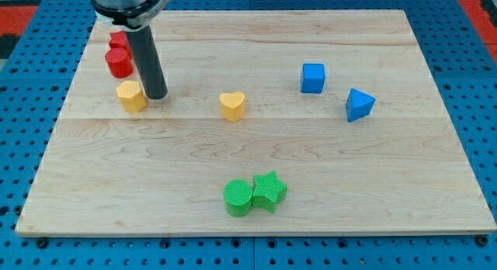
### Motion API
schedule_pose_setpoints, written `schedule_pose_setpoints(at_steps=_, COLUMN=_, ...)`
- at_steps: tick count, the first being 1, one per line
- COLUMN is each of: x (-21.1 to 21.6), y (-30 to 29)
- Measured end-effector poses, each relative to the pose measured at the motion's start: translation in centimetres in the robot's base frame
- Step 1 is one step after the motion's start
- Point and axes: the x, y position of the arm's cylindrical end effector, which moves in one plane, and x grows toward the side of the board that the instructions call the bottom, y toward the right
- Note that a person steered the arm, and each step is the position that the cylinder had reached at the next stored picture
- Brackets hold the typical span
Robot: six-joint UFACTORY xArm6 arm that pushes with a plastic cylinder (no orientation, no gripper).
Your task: Place the hexagon at the bottom of the red circle
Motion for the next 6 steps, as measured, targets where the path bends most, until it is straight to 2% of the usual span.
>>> schedule_pose_setpoints(at_steps=2, x=2.4, y=-1.1)
schedule_pose_setpoints(at_steps=5, x=2.7, y=-10.5)
schedule_pose_setpoints(at_steps=6, x=2.7, y=-10.7)
